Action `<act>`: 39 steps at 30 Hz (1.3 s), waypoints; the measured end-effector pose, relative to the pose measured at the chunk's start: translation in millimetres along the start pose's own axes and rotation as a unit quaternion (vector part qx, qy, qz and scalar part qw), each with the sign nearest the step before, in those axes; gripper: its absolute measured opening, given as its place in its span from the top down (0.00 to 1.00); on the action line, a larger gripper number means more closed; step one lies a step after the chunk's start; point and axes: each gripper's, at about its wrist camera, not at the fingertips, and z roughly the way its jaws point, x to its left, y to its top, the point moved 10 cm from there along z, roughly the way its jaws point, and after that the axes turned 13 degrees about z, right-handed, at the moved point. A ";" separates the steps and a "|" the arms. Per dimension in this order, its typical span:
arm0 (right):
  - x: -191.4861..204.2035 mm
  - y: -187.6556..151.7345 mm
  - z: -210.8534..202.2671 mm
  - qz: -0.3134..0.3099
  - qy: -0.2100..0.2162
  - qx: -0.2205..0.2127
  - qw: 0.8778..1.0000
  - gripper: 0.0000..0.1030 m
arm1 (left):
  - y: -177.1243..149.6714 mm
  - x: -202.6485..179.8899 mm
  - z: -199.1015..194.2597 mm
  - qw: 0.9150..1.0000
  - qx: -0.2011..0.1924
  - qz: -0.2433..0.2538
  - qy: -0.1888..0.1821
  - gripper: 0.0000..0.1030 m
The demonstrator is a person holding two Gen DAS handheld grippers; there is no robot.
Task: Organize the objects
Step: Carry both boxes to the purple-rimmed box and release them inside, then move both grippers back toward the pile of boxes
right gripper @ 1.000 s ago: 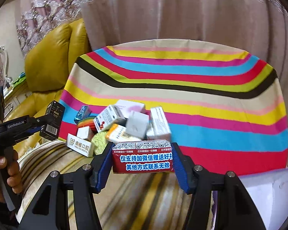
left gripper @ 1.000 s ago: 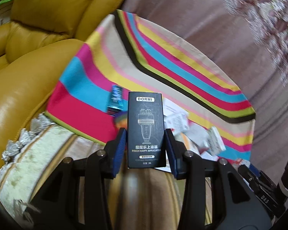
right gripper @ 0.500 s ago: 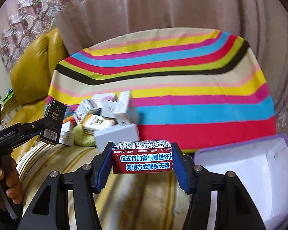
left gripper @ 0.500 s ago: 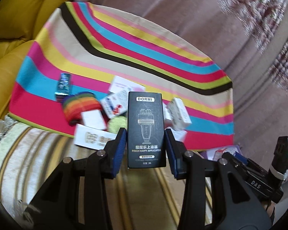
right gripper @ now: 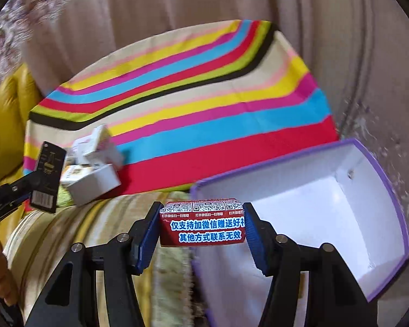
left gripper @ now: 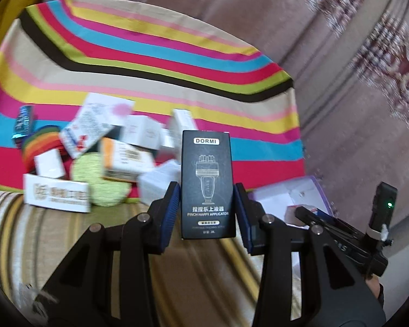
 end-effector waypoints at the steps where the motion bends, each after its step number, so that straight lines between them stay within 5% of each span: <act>1: -7.0 0.1 0.6 0.005 -0.007 0.000 1.000 0.43 | 0.2 -6.2 3.8 1.000 0.004 0.004 -0.006 0.57; 24: -85.1 -5.1 3.3 0.071 -0.079 0.006 0.994 0.42 | -15.0 -133.6 68.5 0.980 0.087 0.085 -0.155 0.57; 26: -87.6 -4.8 2.3 0.076 -0.081 0.005 0.994 0.41 | -17.4 -139.6 69.7 0.978 0.090 0.089 -0.164 0.49; 29: -94.2 -3.5 1.5 0.090 -0.083 0.003 0.993 0.34 | -16.2 -138.3 68.8 0.979 0.087 0.083 -0.163 0.36; 39: -105.6 1.1 -1.8 0.107 -0.094 -0.004 0.990 0.25 | -4.4 -120.9 58.2 0.988 0.046 0.063 -0.132 0.31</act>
